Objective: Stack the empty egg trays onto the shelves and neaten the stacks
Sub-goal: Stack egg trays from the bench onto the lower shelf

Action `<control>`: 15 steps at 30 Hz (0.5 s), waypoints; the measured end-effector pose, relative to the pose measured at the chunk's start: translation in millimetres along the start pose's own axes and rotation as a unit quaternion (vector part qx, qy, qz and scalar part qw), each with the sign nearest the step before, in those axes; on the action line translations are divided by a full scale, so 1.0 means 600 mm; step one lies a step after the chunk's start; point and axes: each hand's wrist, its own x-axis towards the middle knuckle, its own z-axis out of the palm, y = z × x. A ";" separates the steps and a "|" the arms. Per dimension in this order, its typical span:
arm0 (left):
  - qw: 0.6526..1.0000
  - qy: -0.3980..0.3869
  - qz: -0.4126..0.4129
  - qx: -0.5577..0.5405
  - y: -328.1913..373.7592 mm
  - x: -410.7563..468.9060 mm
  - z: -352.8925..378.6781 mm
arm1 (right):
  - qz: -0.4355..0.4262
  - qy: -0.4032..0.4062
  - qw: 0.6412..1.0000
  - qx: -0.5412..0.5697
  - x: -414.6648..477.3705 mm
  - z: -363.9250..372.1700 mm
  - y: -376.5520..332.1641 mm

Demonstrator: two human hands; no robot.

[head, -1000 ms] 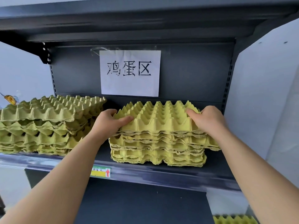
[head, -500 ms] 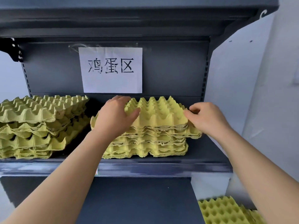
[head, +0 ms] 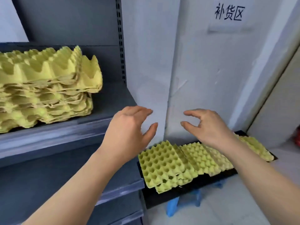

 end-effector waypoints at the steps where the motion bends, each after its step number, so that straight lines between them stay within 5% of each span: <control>1: 1.000 -0.013 0.000 -0.002 0.015 0.002 0.038 | 0.010 -0.010 1.000 -0.003 -0.005 0.004 0.039; 15: 0.943 -0.237 -0.233 -0.014 0.018 -0.068 0.544 | 0.088 -0.175 0.981 0.003 0.028 0.244 0.459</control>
